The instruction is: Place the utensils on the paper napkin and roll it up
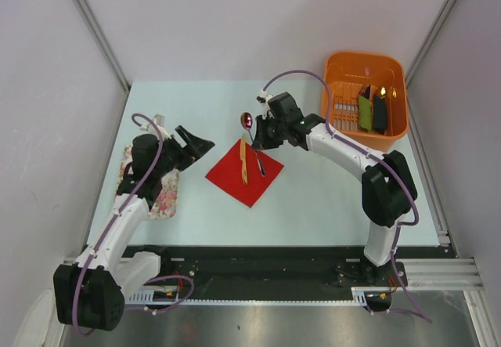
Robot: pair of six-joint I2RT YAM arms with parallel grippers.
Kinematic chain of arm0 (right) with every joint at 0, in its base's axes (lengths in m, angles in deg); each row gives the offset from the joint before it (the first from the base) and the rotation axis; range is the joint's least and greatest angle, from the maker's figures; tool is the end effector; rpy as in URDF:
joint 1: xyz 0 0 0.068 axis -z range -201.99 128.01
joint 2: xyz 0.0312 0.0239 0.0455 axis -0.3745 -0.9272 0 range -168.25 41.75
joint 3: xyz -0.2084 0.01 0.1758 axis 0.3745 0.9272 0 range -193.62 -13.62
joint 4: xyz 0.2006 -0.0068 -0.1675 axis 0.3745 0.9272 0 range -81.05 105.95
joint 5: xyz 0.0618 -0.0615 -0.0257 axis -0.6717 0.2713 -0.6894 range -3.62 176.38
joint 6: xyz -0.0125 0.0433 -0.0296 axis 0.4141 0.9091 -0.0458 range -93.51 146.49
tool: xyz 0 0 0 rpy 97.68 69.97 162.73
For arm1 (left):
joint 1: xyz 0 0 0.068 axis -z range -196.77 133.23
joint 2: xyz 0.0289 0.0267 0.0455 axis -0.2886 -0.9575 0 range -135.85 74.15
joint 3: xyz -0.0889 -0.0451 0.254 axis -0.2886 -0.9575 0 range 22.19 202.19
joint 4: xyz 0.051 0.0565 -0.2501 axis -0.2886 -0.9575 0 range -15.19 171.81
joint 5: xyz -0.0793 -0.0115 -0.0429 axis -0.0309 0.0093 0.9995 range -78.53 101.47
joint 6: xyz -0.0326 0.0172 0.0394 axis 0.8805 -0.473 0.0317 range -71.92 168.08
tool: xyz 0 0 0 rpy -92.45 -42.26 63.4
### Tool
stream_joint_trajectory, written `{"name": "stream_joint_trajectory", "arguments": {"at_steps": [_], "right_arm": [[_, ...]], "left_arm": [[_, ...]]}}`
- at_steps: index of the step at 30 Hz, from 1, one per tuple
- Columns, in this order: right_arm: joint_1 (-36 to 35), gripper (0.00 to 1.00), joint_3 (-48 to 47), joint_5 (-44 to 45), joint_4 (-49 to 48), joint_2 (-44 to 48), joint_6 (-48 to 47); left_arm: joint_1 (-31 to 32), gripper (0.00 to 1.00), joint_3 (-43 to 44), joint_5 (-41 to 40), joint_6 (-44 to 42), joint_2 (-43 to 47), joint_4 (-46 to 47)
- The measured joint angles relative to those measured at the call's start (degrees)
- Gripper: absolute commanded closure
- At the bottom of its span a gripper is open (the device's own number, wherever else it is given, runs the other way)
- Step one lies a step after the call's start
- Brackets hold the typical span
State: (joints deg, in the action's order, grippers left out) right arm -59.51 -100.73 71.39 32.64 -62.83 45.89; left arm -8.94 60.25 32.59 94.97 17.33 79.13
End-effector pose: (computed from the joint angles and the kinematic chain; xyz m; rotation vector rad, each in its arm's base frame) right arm 0.3273 0.2628 0.2813 -0.5178 2.3395 0.7940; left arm 0.2226 -0.0436 0.2733 -0.4362 2.0034 -0.9741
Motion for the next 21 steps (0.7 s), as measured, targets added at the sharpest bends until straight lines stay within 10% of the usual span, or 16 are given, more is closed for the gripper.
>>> {"name": "stream_joint_trajectory", "arguments": {"at_steps": [21], "right_arm": [[0.31,1.0,-1.6,3.76,-2.51,-17.31,13.46]], "left_arm": [[-2.99,0.12,-0.13,-1.42,-9.31,4.13,-3.8]]}}
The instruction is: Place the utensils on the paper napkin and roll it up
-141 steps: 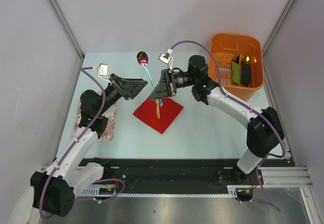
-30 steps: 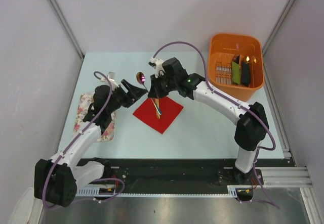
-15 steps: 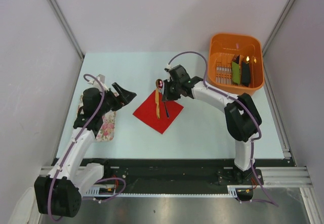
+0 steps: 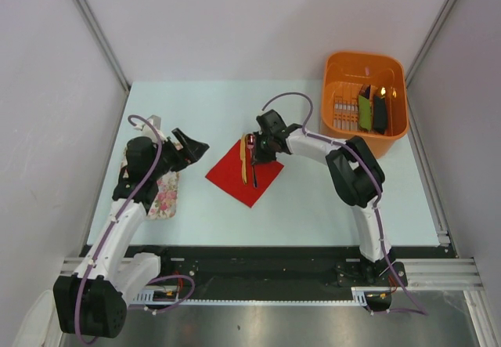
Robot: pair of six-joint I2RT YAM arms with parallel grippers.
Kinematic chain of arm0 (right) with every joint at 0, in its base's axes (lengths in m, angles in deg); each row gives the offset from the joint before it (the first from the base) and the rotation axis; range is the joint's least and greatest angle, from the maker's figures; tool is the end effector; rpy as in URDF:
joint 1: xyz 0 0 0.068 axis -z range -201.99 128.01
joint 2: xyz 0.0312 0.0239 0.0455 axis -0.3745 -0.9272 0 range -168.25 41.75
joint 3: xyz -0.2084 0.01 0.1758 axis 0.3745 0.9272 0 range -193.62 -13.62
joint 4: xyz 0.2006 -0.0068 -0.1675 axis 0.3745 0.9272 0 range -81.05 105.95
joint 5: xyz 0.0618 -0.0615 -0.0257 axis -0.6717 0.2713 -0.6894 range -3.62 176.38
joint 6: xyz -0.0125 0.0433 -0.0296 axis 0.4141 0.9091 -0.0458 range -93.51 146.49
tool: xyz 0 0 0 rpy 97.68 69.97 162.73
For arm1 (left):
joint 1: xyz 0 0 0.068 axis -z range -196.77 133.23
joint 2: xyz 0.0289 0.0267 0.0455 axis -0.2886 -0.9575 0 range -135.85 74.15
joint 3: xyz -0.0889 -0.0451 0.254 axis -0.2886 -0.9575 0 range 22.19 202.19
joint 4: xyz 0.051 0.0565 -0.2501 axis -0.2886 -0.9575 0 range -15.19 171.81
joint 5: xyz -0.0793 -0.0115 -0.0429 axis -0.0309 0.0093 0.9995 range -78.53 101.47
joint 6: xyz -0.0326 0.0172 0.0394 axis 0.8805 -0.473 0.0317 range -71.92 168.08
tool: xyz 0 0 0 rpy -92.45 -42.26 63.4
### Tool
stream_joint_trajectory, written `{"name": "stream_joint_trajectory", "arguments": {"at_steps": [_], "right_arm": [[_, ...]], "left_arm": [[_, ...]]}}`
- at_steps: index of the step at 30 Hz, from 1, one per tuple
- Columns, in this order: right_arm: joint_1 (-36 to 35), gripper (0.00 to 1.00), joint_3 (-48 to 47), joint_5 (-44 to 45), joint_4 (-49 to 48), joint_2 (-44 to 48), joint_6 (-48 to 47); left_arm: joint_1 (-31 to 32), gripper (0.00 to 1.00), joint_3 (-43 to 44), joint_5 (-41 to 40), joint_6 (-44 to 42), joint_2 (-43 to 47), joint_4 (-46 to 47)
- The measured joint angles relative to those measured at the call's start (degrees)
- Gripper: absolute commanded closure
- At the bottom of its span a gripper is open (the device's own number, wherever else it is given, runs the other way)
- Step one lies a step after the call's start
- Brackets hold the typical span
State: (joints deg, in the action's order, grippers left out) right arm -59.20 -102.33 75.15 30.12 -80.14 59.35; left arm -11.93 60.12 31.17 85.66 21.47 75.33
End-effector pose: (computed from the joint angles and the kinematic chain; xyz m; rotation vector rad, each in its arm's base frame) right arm 0.3627 0.2841 0.1653 -0.1846 2.6490 0.7035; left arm 0.2105 -0.0299 0.2802 -0.3346 1.9806 -0.8168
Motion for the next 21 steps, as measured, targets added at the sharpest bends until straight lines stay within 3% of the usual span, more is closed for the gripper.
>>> {"name": "stream_joint_trajectory", "arguments": {"at_steps": [21], "right_arm": [[0.17,1.0,-4.98,-0.24,-1.79,-5.09,3.39]], "left_arm": [[-0.52,0.12,-1.64,0.22,0.59,-0.02,2.62]]}}
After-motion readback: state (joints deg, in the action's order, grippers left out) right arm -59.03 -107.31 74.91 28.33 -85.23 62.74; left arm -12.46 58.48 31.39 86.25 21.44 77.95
